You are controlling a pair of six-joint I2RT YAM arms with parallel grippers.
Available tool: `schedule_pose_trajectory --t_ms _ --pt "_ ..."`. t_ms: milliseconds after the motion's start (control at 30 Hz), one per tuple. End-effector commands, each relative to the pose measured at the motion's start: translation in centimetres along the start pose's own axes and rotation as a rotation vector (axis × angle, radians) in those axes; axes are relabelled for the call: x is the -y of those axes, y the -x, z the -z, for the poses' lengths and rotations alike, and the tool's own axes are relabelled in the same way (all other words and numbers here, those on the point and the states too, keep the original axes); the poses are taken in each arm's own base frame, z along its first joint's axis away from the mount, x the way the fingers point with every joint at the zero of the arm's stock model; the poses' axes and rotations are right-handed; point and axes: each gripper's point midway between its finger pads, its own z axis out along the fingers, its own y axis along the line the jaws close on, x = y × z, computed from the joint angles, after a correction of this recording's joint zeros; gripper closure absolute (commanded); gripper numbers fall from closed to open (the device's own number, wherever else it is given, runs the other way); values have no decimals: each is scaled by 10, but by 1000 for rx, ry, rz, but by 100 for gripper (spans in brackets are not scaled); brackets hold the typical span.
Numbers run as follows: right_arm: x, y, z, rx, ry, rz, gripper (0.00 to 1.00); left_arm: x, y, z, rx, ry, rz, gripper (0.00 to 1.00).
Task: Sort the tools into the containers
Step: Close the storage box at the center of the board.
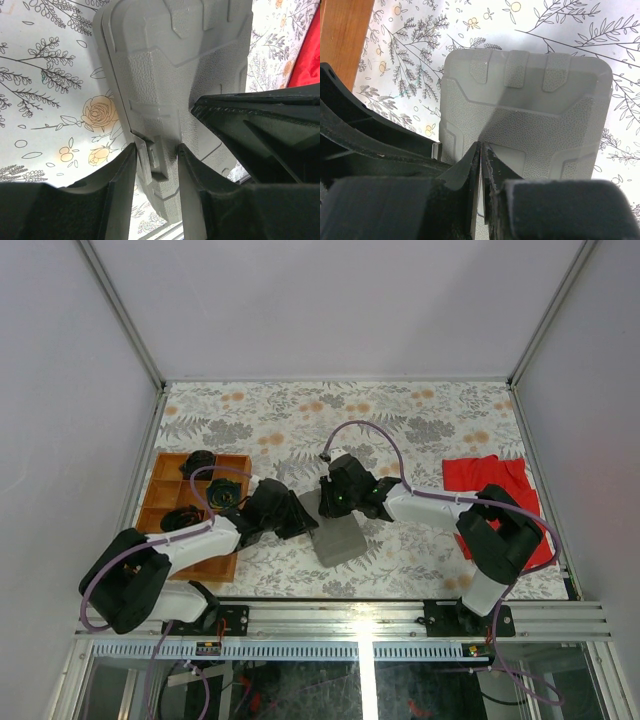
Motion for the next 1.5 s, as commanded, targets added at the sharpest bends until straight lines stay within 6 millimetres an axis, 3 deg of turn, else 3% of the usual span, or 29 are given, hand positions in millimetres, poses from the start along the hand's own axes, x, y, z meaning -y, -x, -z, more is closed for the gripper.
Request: schedule_pose_trajectory --t_ms 0,200,567,1100,1367,1467 --pt "49 -105 4 -339 -165 14 89 -50 -24 -7 -73 198 -75 96" --pt "44 -95 6 -320 -158 20 89 -49 -20 -8 -83 246 -100 100" --pt "40 -96 3 -318 -144 -5 89 -56 -17 -4 -97 380 -152 100" --pt "39 -108 4 -272 -142 -96 93 -34 -37 -9 -122 348 -52 100" --pt "44 -83 24 -155 -199 -85 91 -29 -37 -19 -131 323 -76 100" --pt "40 -72 31 -110 -190 -79 85 -30 -34 -20 -125 323 -93 100"
